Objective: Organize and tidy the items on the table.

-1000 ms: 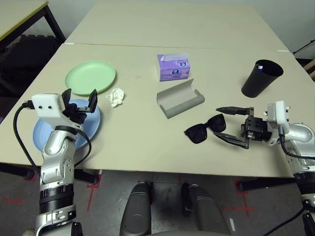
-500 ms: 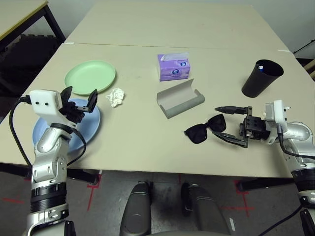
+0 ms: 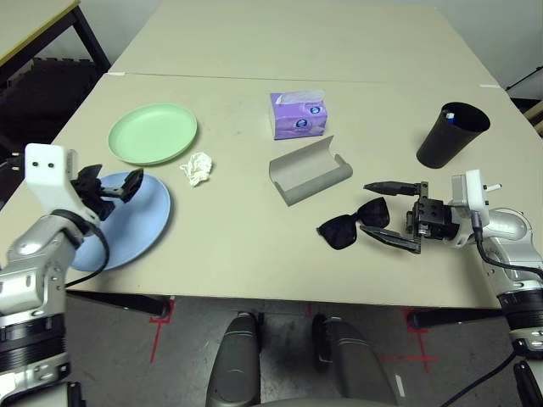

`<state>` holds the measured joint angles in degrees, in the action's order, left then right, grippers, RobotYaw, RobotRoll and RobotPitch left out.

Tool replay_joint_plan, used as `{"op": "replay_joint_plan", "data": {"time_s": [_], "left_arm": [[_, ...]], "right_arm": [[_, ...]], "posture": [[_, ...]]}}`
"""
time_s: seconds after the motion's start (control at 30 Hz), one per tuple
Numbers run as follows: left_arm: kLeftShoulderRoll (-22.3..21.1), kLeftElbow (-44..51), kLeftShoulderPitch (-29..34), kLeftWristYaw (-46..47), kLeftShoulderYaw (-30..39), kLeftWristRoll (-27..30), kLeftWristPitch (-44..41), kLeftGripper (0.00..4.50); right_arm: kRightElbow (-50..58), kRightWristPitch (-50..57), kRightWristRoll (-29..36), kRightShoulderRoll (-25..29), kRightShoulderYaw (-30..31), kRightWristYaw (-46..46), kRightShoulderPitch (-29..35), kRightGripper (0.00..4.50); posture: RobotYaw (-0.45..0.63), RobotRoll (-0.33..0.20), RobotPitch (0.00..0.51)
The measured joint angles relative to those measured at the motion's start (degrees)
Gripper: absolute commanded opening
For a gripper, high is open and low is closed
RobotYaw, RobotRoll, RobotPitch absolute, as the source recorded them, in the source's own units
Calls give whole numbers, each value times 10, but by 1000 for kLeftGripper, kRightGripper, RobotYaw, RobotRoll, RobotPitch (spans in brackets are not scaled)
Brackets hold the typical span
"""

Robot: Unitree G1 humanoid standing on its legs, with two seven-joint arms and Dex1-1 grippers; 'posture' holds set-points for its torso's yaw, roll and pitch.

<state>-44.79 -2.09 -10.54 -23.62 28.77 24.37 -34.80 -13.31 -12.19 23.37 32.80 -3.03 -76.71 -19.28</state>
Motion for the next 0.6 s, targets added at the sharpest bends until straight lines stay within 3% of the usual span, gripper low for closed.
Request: {"op": "replay_joint_plan", "data": {"time_s": [0.2,0.6], "left_arm": [[-32,-60,0,-1,30,-1,-15,4500],[-57,-126,28,-33,47,-1,-51,4500]], "right_arm": [[18,11,0,-2,0,8,2,4478],[48,32,0,-2,1,21,11,4478]], "posture": [[190,0,175],[178,0,172]]}}
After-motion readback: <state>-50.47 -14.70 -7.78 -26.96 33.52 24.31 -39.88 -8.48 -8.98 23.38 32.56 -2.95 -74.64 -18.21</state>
